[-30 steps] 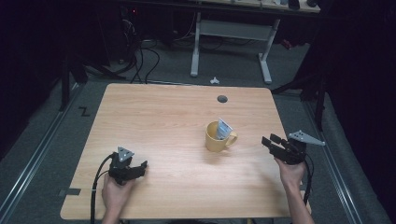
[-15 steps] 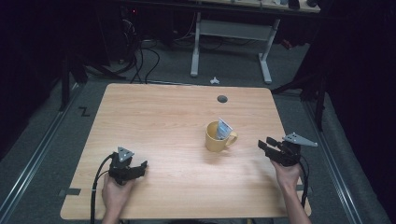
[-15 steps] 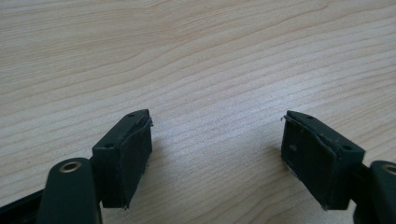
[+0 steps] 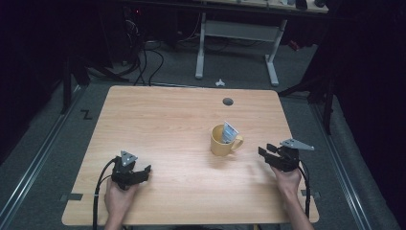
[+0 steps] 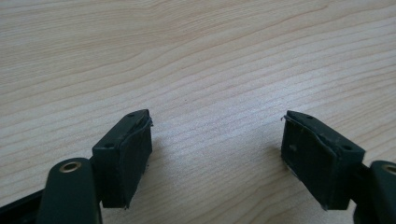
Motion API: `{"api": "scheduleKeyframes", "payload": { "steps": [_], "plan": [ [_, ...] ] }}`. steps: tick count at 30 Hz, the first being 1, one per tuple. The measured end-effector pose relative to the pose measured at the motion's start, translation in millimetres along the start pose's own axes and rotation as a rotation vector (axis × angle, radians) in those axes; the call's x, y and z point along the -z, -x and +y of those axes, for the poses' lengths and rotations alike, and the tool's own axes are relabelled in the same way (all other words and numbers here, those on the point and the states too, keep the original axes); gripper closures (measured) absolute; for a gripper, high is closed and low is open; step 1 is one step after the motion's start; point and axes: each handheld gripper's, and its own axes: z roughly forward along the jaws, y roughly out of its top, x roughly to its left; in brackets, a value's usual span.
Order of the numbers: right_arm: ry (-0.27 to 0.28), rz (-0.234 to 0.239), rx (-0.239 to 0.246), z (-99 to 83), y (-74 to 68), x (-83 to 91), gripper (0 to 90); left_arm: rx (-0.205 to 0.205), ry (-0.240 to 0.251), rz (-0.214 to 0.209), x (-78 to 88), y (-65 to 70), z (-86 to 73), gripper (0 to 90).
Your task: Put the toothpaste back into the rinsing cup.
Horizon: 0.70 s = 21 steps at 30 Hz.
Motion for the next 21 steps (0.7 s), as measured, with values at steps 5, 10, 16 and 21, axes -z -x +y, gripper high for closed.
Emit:
{"api": "scheduleKeyframes", "payload": {
  "steps": [5,10,16,21],
  "plan": [
    [-0.022,-0.004,0.014,-2.1,-1.4,-5.9,52.3,0.000,0.000,0.000,0.0,0.0,0.0,24.7],
    [-0.038,-0.009,0.027,-3.5,-3.7,-11.0,52.3,0.000,0.000,0.000,0.0,0.0,0.0,24.7],
    [-0.063,-0.010,0.046,-5.2,-7.0,-19.9,52.4,0.000,0.000,0.000,0.0,0.1,0.0,24.7],
    [-0.080,-0.012,0.046,-6.5,-8.4,-24.8,52.4,0.000,0.000,0.000,0.0,0.1,0.0,24.7]
  ]
}}
